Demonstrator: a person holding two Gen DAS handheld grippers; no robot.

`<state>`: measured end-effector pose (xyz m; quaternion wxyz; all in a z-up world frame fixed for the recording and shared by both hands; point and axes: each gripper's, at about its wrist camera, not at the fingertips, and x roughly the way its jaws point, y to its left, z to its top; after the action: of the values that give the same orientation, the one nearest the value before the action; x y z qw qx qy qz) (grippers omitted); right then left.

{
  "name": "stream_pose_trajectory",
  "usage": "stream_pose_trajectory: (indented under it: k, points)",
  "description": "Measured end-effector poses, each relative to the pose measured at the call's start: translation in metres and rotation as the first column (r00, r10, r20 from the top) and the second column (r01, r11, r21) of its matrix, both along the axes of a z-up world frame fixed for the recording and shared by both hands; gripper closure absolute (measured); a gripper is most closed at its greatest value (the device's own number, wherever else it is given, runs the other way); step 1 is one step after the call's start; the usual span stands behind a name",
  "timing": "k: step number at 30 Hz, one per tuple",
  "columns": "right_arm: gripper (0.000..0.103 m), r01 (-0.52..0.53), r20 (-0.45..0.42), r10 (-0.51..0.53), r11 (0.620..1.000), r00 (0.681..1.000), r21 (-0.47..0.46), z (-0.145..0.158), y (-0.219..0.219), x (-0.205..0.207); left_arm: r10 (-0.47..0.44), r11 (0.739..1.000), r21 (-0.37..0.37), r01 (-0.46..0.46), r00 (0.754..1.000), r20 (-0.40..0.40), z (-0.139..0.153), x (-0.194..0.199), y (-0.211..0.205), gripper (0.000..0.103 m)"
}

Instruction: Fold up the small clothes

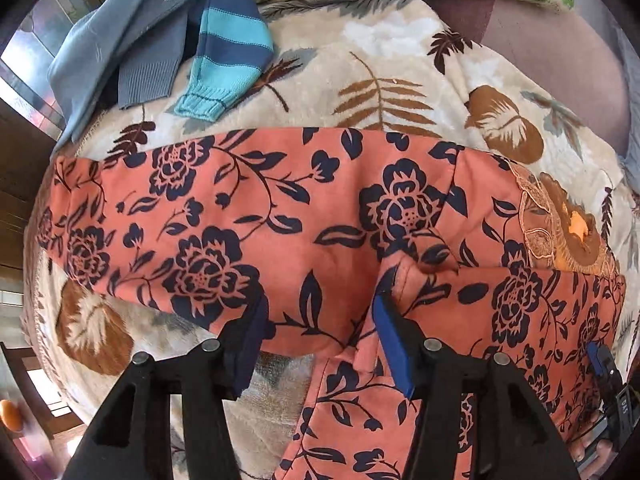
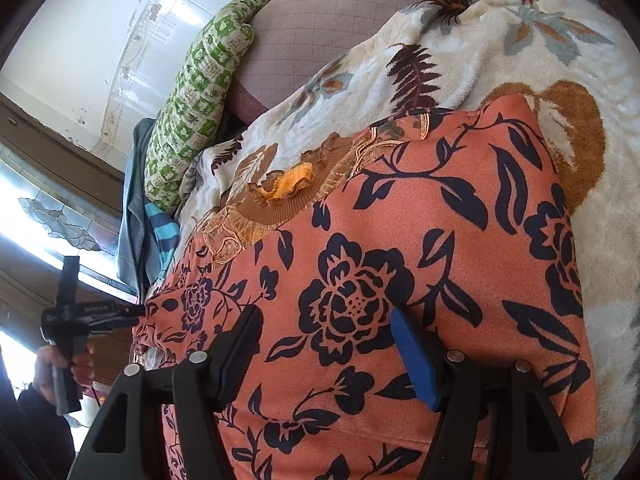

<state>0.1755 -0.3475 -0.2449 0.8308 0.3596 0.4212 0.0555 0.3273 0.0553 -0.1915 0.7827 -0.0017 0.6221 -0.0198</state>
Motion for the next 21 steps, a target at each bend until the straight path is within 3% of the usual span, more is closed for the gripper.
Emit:
stream_pose_trajectory:
  k: [3,6,10,15,16,17,19,21]
  points:
    - [0.033,0.0,-0.001,0.0,1.0,1.0,-0.005,0.0,0.001,0.0,0.0,0.994,-0.106,0.008,0.997,0.081,0.002,-0.02,0.004,0.047]
    - [0.033,-0.001,0.0,0.001,1.0,1.0,-0.013,0.0,0.002,0.001,-0.056,0.975,-0.202,0.089,0.985,0.164,0.007,-0.048,0.002,0.047]
    - [0.033,0.0,-0.001,0.0,1.0,1.0,-0.013,0.0,0.002,0.002,-0.145,0.974,-0.141,0.177,0.966,0.215,-0.002,-0.066,-0.014,0.046]
    - [0.033,-0.006,0.0,0.006,1.0,1.0,-0.023,0.0,0.004,0.001,-0.144,0.973,-0.144,0.181,0.961,0.235,-0.016,-0.049,-0.019,0.046]
    - [0.033,-0.006,0.0,0.006,1.0,1.0,-0.024,0.0,0.004,0.001,-0.162,0.973,-0.125,0.195,0.959,0.234,-0.018,-0.047,-0.023,0.05]
    - [0.033,-0.006,-0.001,0.006,1.0,1.0,-0.024,-0.001,0.004,0.001,-0.19,0.973,-0.09,0.213,0.957,0.218,-0.022,-0.046,-0.027,0.068]
    - [0.033,-0.007,-0.003,0.007,1.0,1.0,-0.026,-0.001,0.004,0.002,-0.258,0.964,-0.026,0.265,0.952,0.163,-0.03,-0.047,-0.038,0.088]
    - [0.033,-0.01,-0.004,0.009,0.999,1.0,-0.035,-0.001,0.005,0.004,-0.303,0.952,0.015,0.304,0.942,0.143,-0.029,-0.05,-0.044,0.093]
